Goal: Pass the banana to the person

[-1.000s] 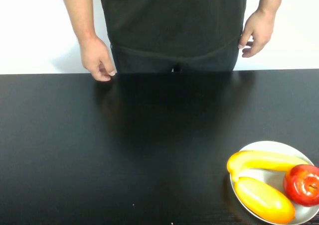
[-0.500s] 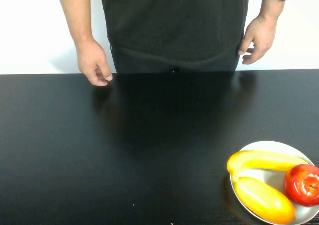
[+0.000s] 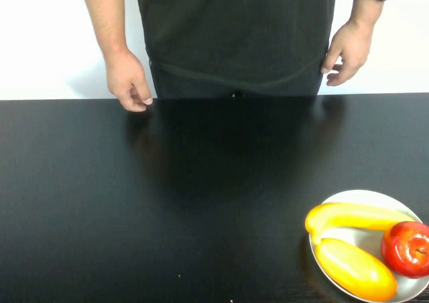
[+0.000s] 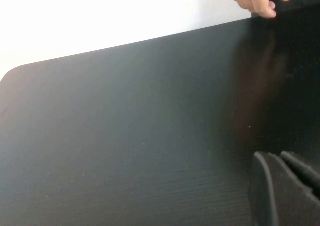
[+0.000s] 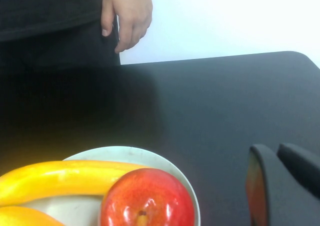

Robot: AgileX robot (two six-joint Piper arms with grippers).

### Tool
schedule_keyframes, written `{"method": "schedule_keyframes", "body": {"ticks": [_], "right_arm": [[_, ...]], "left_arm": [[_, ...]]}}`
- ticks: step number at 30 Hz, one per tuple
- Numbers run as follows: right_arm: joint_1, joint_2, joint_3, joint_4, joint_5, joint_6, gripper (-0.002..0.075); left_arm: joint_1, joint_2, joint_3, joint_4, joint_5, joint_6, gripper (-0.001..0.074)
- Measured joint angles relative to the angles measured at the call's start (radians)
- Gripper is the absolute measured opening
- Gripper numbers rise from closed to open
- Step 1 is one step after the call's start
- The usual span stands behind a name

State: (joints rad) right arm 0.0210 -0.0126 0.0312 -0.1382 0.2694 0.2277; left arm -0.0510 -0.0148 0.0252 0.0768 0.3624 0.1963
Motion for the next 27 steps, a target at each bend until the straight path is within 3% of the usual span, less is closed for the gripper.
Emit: {"method": "schedule_keyframes", "body": {"ticks": [9,18,27], "right_arm": [[0.0,0.0,0.0,0.025,0.0,0.008,-0.0007],[0.0,0.0,0.0,0.297,-0.087,0.085,-0.0007],[0.0,0.0,-0.019,0.432,-0.084,0.107,-0.0007]], "left_arm": [[0.0,0.0,0.0,0.0,0.0,0.0,-0.0006],[0.0,0.0,0.0,0.0,0.0,0.0,-0.0006],[0.0,0.0,0.0,0.0,0.0,0.0,-0.0006]]}}
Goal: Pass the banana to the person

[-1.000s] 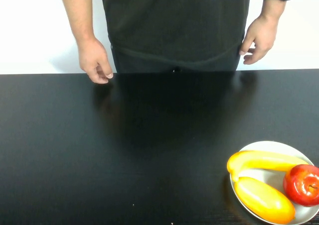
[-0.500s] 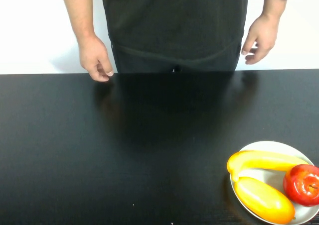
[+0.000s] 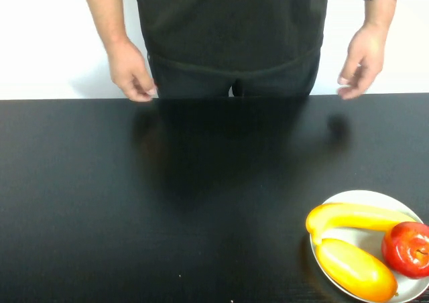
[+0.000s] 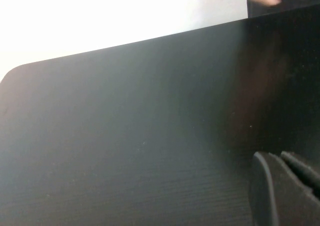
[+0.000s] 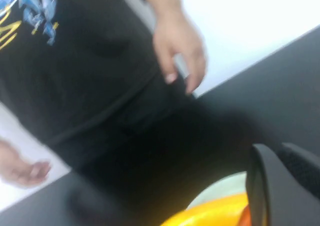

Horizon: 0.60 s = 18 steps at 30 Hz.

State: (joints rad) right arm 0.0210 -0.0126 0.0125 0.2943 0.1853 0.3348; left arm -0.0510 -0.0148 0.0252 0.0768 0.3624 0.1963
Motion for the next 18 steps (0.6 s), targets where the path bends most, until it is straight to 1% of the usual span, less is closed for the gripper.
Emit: {"method": "schedule_keyframes", "body": {"ticks": [4,11,15,18], "right_arm": [[0.0,0.066,-0.136,0.0,0.19,0.002,-0.0007],[0.0,0.361,-0.454,-0.114,0.579,-0.075,-0.0007],[0.0,0.523,-0.58,-0.175,0.731,-0.136,-0.0007],[0.0,0.63,-0.647,-0.199,0.808,-0.19,-0.0007]], "left_arm": [[0.0,0.0,0.0,0.0,0.0,0.0,-0.0006],[0.0,0.0,0.0,0.0,0.0,0.0,-0.0006],[0.0,0.0,0.0,0.0,0.0,0.0,-0.0006],[0.0,0.0,0.0,0.0,0.0,0.0,-0.0006]]}}
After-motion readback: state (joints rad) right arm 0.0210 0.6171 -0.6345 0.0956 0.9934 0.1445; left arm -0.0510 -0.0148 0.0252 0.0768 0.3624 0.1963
